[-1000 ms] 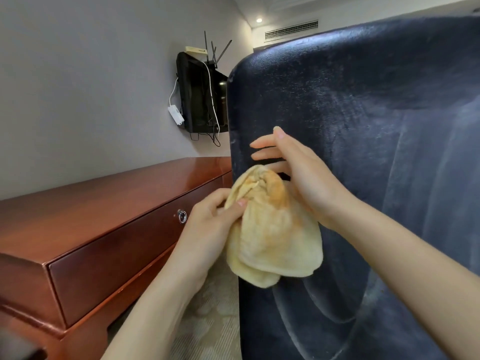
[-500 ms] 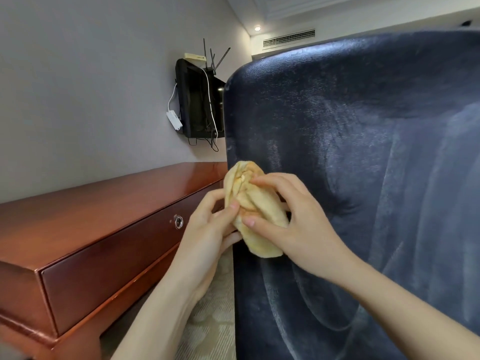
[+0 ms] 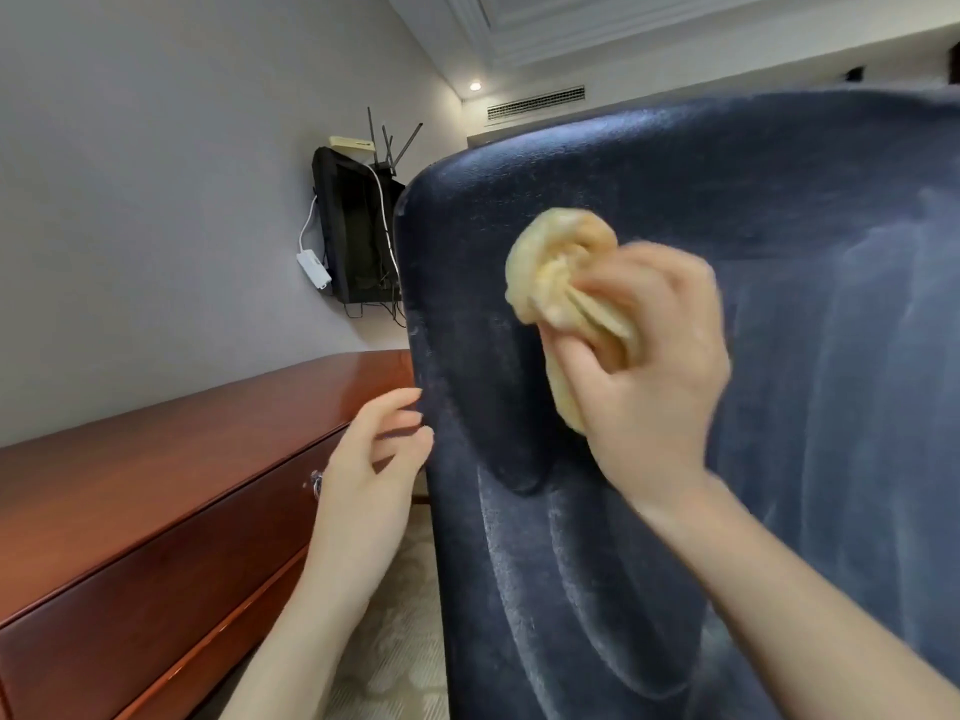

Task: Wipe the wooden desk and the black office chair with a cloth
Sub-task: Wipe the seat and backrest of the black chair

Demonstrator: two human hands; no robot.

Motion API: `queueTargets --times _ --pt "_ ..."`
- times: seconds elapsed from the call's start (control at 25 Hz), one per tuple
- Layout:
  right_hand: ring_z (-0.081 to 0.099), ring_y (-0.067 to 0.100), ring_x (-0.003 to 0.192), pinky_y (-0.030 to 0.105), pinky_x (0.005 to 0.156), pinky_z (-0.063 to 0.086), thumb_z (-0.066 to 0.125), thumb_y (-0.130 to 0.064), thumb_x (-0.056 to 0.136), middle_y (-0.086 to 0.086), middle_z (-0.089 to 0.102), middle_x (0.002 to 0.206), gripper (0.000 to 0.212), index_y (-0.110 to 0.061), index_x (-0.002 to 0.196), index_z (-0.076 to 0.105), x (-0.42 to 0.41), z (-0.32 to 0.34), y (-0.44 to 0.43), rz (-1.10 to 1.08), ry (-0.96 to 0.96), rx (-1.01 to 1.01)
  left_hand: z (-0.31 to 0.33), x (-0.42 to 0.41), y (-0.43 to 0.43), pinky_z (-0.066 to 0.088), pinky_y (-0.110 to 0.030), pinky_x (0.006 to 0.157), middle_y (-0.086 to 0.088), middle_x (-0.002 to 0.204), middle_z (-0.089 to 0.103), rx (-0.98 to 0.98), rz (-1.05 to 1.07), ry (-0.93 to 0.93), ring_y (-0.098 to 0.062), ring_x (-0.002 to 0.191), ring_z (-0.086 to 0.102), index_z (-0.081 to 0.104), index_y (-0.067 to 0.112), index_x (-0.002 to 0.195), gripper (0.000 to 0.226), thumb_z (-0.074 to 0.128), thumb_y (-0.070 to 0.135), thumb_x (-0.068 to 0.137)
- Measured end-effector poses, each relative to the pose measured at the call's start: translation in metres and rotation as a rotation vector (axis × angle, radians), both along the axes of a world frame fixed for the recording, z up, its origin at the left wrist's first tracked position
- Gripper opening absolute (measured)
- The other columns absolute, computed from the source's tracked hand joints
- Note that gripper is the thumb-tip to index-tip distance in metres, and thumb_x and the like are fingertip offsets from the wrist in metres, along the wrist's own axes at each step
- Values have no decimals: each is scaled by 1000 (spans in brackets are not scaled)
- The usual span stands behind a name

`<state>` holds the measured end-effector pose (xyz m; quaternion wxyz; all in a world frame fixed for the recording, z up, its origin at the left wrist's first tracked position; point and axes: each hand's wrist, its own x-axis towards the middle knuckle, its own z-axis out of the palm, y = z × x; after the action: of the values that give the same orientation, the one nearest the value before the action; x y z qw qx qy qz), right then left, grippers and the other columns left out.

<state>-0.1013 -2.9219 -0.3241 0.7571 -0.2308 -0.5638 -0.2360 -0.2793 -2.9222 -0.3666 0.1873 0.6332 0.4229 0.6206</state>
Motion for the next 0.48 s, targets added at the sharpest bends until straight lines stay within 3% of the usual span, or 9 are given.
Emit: queueTargets --times 0.08,0.2,0.32,0.48 --pt "59 32 96 42 82 47 69 3 77 14 65 102 17 -4 92 71 5 29 21 -228 -246 171 -13 2 15 42 -22 86 19 121 53 -150 26 -36 7 100 53 52 41 120 33 56 20 94" --pt "61 34 97 43 77 48 64 -5 84 10 68 104 13 -7 94 73 4 50 50 -437 -466 262 -38 6 32 42 -13 79 19 128 50 -327 -127 -36 4 108 53 40 39 134 53 58 11 92" --pt "60 34 90 45 71 47 65 -8 85 10 68 101 11 -7 93 72 -10 37 69 -356 -584 215 -58 7 43 47 -6 64 26 112 61 -396 -234 -45 8 96 61 41 38 132 70 51 -11 83" --pt "59 31 83 43 68 49 63 -4 84 9 69 97 13 -5 93 73 -10 -19 82 -207 -843 133 -70 3 56 46 -5 64 24 101 67 -354 -178 -68 12 92 61 49 38 119 73 45 -21 76"
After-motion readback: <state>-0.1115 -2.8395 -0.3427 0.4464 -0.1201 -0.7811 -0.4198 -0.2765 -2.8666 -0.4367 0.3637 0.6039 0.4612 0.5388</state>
